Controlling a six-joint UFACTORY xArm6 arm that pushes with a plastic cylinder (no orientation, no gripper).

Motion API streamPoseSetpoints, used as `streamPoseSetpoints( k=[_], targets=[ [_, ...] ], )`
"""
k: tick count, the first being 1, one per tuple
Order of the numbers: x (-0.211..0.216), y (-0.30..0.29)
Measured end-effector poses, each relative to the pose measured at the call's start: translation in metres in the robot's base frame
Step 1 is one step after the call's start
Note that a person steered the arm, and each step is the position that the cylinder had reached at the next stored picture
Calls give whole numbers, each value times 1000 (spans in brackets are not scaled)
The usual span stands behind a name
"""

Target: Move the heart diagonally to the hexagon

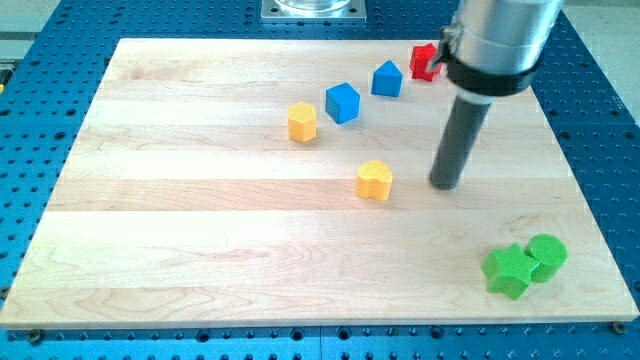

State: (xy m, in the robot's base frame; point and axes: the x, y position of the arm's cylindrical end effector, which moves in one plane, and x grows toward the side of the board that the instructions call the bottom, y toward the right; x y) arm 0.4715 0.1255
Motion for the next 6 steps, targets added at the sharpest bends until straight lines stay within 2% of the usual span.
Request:
streamPoseSetpoints(
  k=[1,2,3,5,6],
  targets=[
    [1,-88],
    [5,-129],
    [52,-127],
    [-9,-153],
    [-15,-160]
  ],
)
